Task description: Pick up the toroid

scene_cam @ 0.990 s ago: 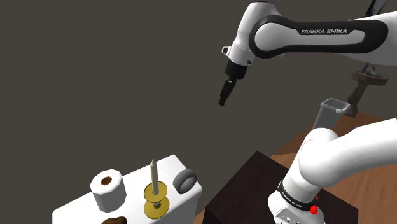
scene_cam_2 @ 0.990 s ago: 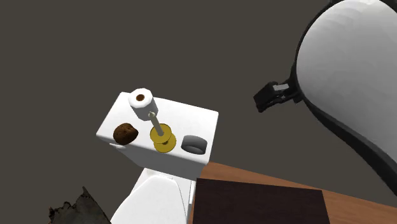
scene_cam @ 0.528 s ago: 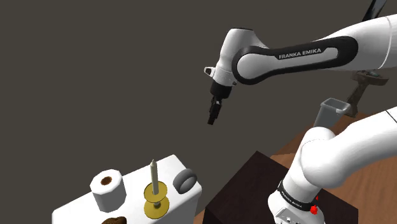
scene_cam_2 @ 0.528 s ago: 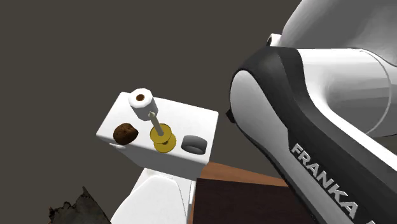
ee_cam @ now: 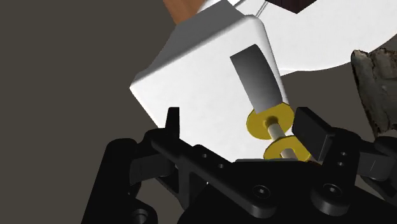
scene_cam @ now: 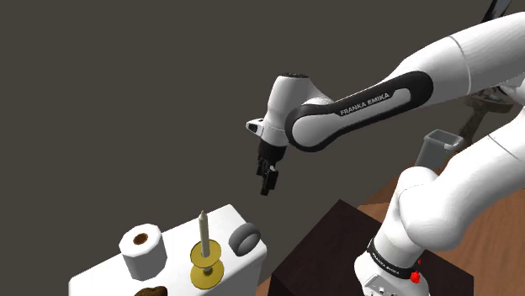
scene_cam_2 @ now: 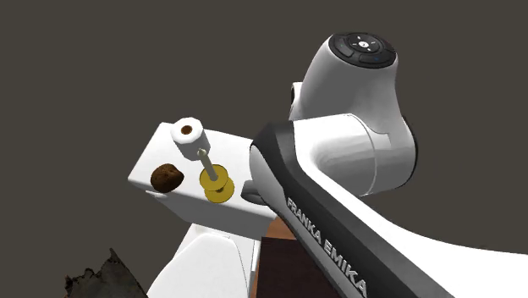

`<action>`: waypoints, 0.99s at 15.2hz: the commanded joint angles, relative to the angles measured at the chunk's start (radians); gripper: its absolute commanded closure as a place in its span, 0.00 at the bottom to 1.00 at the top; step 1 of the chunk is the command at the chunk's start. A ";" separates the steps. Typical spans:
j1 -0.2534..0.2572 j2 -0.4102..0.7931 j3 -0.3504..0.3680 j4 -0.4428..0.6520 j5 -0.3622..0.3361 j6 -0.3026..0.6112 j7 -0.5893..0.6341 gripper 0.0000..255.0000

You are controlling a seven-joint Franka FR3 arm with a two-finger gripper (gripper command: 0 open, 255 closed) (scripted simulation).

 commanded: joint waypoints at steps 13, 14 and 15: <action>0.120 0.335 0.082 -0.046 -0.001 0.355 -0.189 0.00; 0.120 0.349 0.082 -0.048 -0.003 0.371 -0.189 0.00; 0.120 0.364 0.083 -0.050 -0.005 0.388 -0.188 0.00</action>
